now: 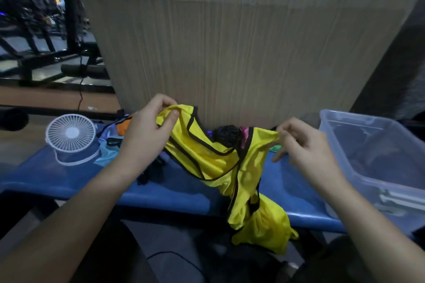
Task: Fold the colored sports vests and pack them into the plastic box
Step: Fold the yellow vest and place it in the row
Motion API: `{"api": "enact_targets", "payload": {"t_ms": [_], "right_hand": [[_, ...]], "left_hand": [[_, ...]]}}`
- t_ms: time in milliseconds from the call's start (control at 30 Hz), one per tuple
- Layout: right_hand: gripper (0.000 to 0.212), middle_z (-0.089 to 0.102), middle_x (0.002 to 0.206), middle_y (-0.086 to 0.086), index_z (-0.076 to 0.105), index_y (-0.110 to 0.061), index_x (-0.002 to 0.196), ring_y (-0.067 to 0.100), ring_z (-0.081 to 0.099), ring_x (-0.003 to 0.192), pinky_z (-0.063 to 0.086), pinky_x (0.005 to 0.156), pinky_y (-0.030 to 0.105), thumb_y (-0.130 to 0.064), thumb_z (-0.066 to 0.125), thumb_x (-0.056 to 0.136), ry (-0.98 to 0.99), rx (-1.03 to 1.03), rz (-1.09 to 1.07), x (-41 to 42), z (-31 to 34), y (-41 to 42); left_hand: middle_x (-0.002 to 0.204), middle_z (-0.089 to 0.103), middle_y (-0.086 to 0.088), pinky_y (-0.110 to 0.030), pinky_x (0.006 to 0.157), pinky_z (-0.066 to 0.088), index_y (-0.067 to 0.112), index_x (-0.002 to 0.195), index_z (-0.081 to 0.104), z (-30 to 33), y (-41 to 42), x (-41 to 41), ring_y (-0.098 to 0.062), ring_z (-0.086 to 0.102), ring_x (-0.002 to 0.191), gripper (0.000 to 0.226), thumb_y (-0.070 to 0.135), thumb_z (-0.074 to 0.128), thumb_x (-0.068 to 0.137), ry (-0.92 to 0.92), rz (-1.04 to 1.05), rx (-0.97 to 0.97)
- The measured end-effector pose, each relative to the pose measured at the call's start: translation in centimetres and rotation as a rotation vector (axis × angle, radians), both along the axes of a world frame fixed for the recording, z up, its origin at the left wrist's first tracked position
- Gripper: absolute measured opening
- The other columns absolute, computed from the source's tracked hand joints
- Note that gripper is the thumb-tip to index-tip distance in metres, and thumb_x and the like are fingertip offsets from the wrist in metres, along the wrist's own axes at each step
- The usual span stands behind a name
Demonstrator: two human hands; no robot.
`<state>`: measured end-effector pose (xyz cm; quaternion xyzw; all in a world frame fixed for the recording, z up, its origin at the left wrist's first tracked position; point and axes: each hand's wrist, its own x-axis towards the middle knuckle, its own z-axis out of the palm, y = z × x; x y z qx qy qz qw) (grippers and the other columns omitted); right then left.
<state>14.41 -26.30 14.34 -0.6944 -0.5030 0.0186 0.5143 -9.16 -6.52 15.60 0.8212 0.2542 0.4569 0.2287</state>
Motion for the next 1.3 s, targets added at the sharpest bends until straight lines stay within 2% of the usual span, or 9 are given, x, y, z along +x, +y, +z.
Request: {"api": "enact_targets", "payload": {"t_ms": [167, 267, 400, 633, 833, 967, 1067, 1233, 1300], "right_hand": [[0.052, 0.044, 0.046, -0.007, 0.044, -0.01, 0.063, 0.006, 0.04, 0.046, 0.032, 0.052, 0.028, -0.046, 0.074, 0.083, -0.073, 0.08, -0.112, -0.6, 2.3, -1.1], [0.047, 0.036, 0.053, -0.001, 0.04, -0.011, 0.064, 0.013, 0.031, 0.054, 0.024, 0.054, 0.032, -0.025, 0.081, 0.082, 0.001, 0.087, -0.083, -0.2, 3.4, -1.8], [0.024, 0.053, 0.058, -0.001, 0.055, -0.013, 0.079, 0.016, 0.048, 0.057, 0.036, 0.052, 0.028, -0.002, 0.076, 0.084, 0.331, 0.153, 0.124, -0.6, 4.8, -2.7], [0.018, 0.065, 0.073, 0.018, 0.077, -0.014, 0.08, 0.023, 0.061, 0.061, 0.054, 0.054, 0.026, -0.001, 0.068, 0.088, 0.476, 0.105, 0.236, -1.5, 5.9, -3.0], [0.035, 0.072, 0.083, 0.017, 0.073, -0.003, 0.101, 0.023, 0.064, 0.073, 0.05, 0.06, 0.03, 0.013, 0.043, 0.093, 0.359, -0.028, 0.322, -1.8, 5.3, -3.1], [0.053, 0.077, 0.093, 0.01, 0.071, -0.011, 0.104, 0.028, 0.071, 0.084, 0.05, 0.067, 0.034, 0.028, 0.043, 0.082, 0.142, -0.049, 0.277, -1.7, 4.6, -2.8], [0.032, 0.077, 0.089, 0.006, 0.073, -0.013, 0.099, 0.036, 0.071, 0.084, 0.056, 0.075, 0.049, 0.014, 0.062, 0.087, 0.075, -0.001, 0.236, -1.5, 4.1, -2.5], [0.032, 0.075, 0.077, 0.007, 0.075, -0.016, 0.086, 0.018, 0.07, 0.068, 0.053, 0.06, 0.024, 0.013, 0.062, 0.084, 0.114, 0.053, 0.155, -1.9, 4.4, -2.3], [0.028, 0.074, 0.075, 0.006, 0.075, -0.016, 0.083, 0.021, 0.07, 0.067, 0.056, 0.06, 0.029, 0.01, 0.063, 0.084, 0.081, 0.062, 0.136, -2.0, 4.6, -2.3]], "left_hand": [[0.095, 0.065, 0.012, -0.039, 0.082, 0.048, 0.027, 0.107, 0.057, 3.0, -1.1, -1.0, -0.01, 0.062, 0.09, 0.014, 0.016, 0.057, 0.098, -0.05, -0.023, 0.021], [0.088, 0.063, 0.012, -0.036, 0.068, 0.045, 0.027, 0.103, 0.058, 4.6, -1.3, -1.9, -0.012, 0.056, 0.074, 0.018, 0.01, 0.054, 0.097, -0.043, -0.055, -0.015], [0.074, 0.057, 0.008, -0.019, 0.053, 0.035, 0.016, 0.086, 0.066, 6.2, -1.9, -2.8, -0.005, 0.045, 0.061, 0.028, -0.003, 0.047, 0.095, -0.029, -0.185, -0.193], [0.101, 0.071, -0.007, -0.027, 0.068, 0.057, 0.021, 0.087, 0.075, 6.9, -2.9, -2.7, -0.019, 0.067, 0.082, 0.047, -0.009, 0.04, 0.096, 0.129, -0.362, -0.323], [0.105, 0.075, 0.003, -0.047, 0.088, 0.05, 0.031, 0.092, 0.079, 5.6, -2.8, -1.2, -0.041, 0.064, 0.101, 0.049, -0.002, 0.042, 0.092, 0.291, -0.396, -0.278], [0.123, 0.071, 0.007, -0.026, 0.095, 0.052, 0.018, 0.115, 0.076, 5.4, -3.3, -0.8, -0.012, 0.066, 0.113, 0.064, -0.021, 0.033, 0.087, 0.41, -0.568, -0.377], [0.121, 0.066, 0.023, -0.011, 0.091, 0.045, 0.025, 0.118, 0.074, 5.4, -3.8, -0.7, 0.004, 0.058, 0.119, 0.073, -0.027, 0.037, 0.083, 0.501, -0.588, -0.141], [0.107, 0.071, 0.011, -0.014, 0.076, 0.047, 0.022, 0.106, 0.078, 4.9, -3.5, -0.1, -0.006, 0.066, 0.098, 0.042, -0.012, 0.063, 0.086, 0.424, -0.572, 0.04], [0.099, 0.069, 0.01, -0.021, 0.076, 0.049, 0.024, 0.099, 0.079, 4.8, -3.3, 0.2, -0.013, 0.067, 0.093, 0.031, 0.0, 0.066, 0.084, 0.379, -0.53, 0.155]]}}
